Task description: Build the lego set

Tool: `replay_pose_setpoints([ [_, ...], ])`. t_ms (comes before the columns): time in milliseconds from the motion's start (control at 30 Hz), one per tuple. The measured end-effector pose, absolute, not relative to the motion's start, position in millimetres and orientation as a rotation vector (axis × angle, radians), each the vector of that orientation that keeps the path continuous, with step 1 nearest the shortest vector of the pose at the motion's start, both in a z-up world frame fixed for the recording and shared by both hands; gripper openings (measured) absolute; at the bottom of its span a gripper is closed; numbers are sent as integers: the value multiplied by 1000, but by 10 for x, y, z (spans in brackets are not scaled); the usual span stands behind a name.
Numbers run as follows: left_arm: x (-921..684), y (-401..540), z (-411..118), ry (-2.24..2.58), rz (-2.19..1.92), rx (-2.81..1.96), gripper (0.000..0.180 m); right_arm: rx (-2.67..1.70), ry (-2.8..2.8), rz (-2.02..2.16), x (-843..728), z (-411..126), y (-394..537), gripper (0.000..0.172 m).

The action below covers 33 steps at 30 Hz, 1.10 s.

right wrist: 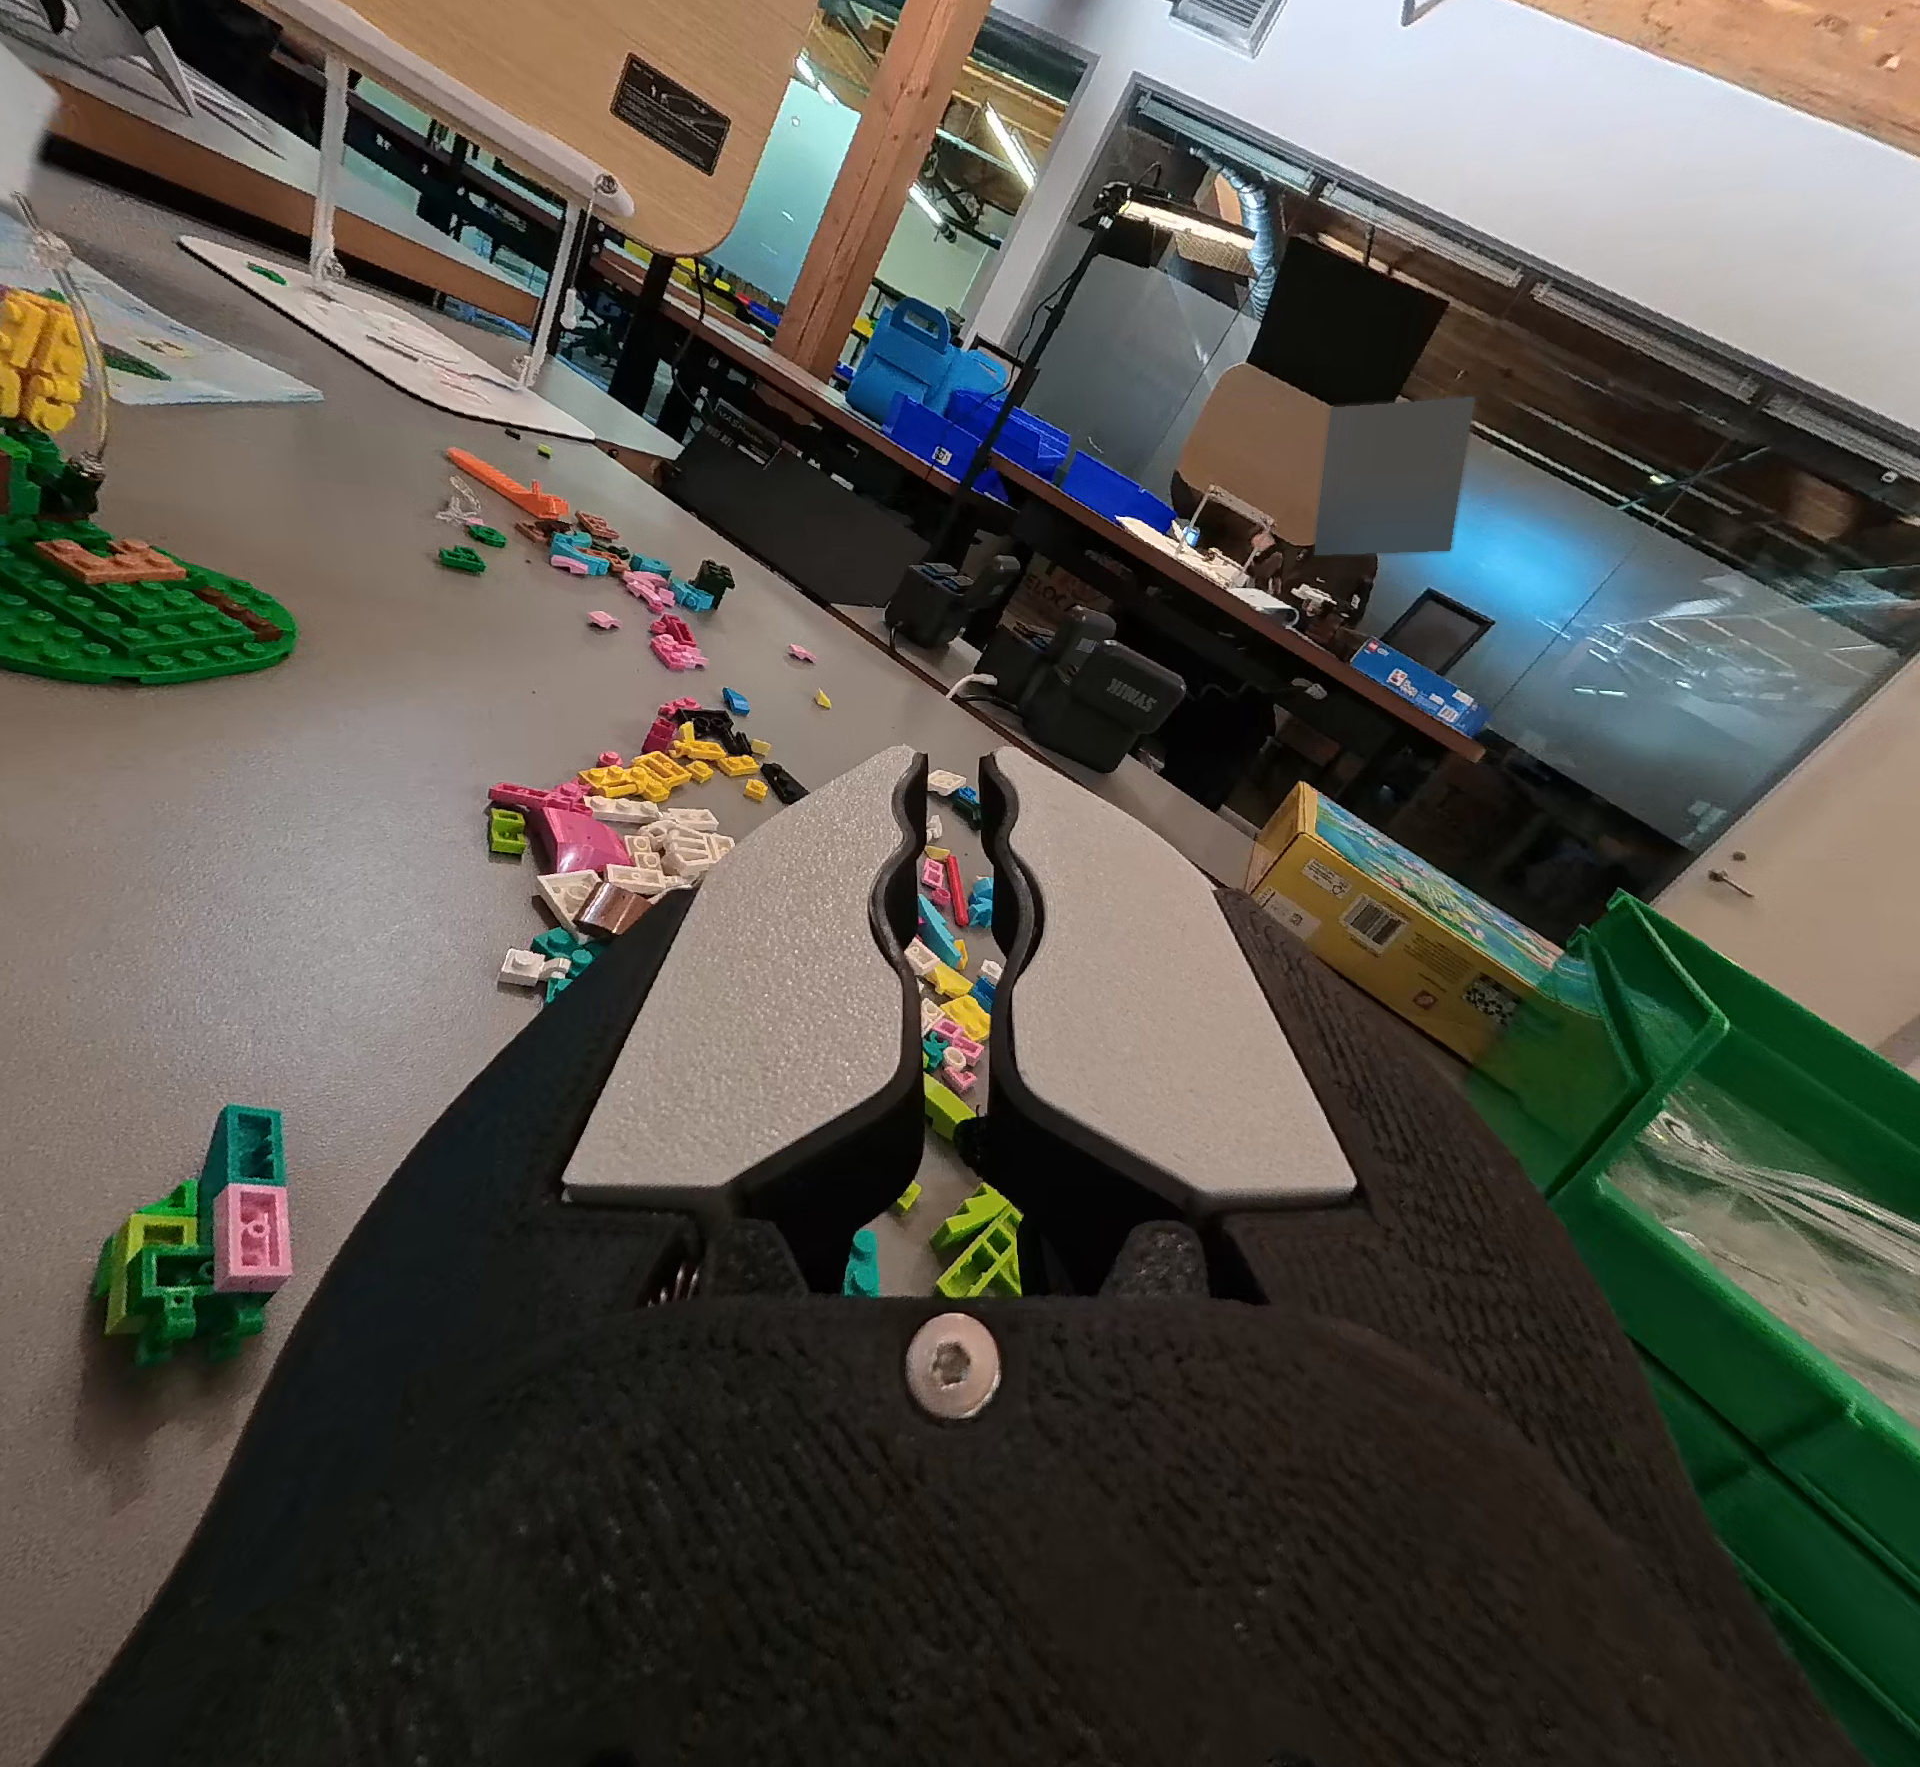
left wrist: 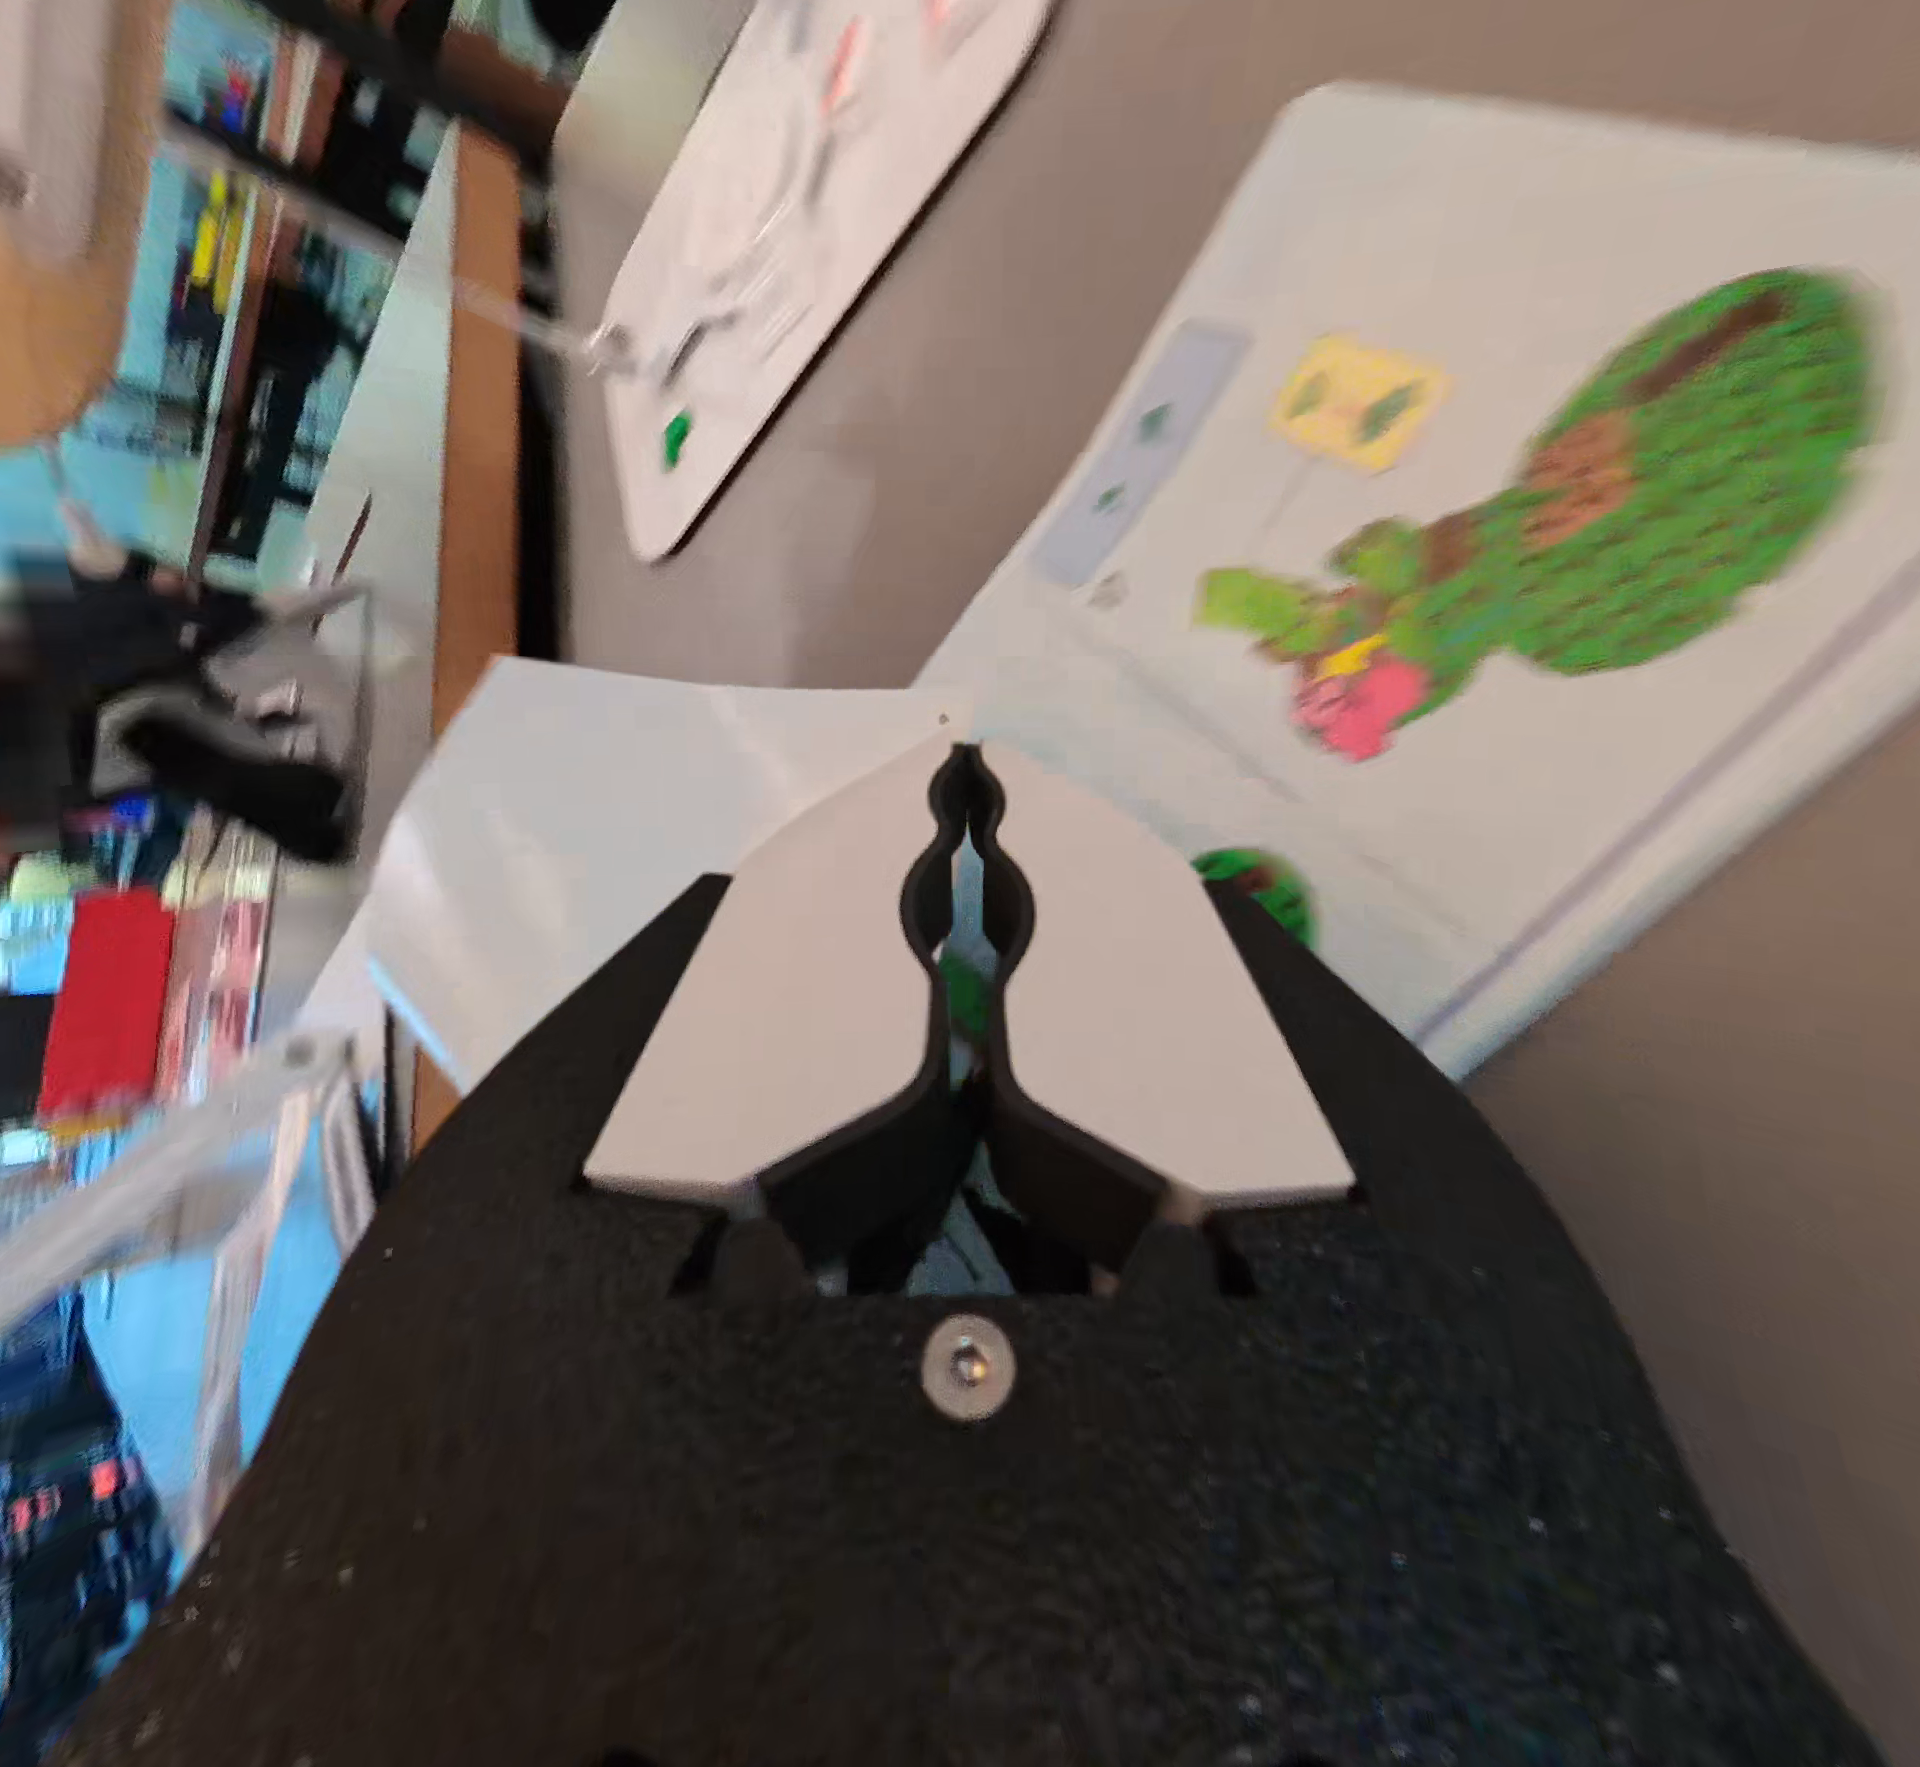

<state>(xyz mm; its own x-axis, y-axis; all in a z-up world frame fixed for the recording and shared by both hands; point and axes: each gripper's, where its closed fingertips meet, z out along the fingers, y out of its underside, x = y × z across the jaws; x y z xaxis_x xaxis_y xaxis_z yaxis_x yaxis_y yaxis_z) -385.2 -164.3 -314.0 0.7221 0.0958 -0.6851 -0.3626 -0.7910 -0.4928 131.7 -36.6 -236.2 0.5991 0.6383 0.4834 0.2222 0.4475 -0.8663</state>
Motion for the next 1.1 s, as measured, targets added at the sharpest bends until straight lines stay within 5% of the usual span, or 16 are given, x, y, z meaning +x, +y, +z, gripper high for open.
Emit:
replay_pose_setpoints([
  [33,-3954,-1725,-3115,120,967,-2315,0,-1112,-933,311,1318,-2362,-366,8],
  [100,-4149,-1905,-3068,-64,970,-2332,1,-1113,-934,311,1317,-2364,-365,8],
  [167,-4300,-2089,-3022,-209,981,-2355,43,-1113,-935,310,1315,-2365,-365,8],
  [233,-4446,-2296,-2984,-359,1016,-2391,60,-1114,-935,310,1314,-2366,-364,8],
  [367,-4639,-2652,-2880,-542,1130,-2424,72,-1113,-935,309,1312,-2365,-365,7],
  [833,-3310,-1659,-2939,281,353,-2284,57,-1114,-940,307,1306,-2370,-366,8],
  [1100,-3705,-1728,-3106,-13,510,-2367,5,-1114,-939,310,1311,-2368,-370,7],
])
